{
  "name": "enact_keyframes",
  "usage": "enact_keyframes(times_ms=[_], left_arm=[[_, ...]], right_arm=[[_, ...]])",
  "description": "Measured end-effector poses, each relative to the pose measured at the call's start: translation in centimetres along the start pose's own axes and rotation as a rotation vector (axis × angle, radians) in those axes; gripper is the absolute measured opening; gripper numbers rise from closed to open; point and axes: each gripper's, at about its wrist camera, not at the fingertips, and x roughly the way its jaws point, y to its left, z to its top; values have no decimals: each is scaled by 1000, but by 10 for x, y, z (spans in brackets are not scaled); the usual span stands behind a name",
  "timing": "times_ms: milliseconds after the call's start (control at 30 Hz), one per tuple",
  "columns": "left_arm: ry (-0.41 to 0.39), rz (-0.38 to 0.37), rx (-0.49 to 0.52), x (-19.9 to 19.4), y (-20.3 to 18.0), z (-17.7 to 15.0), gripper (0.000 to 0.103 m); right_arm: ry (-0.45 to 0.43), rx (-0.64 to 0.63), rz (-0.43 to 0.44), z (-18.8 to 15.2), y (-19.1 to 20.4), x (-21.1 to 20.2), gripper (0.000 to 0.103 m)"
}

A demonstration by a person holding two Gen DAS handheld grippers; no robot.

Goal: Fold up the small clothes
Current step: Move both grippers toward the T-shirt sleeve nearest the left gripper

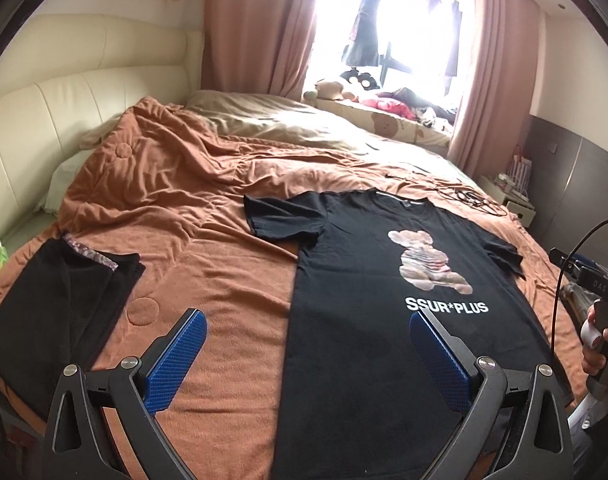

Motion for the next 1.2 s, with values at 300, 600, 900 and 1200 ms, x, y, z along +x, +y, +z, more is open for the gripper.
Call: enact_keyframes(times_ms=[300, 600, 900, 1200], left_arm=[[53, 77, -48, 52, 21, 18, 102], [98, 116, -79, 101, 44, 36, 101], [133, 97, -105, 160, 71, 67, 86], [191, 56, -99, 231, 89, 103, 73]], right_arm=[[56, -19, 73, 22, -11, 62, 103], [108, -8, 140, 37, -19, 113, 103], [150, -20, 171, 53, -11, 167, 103], [173, -24, 249, 74, 5, 229, 84]])
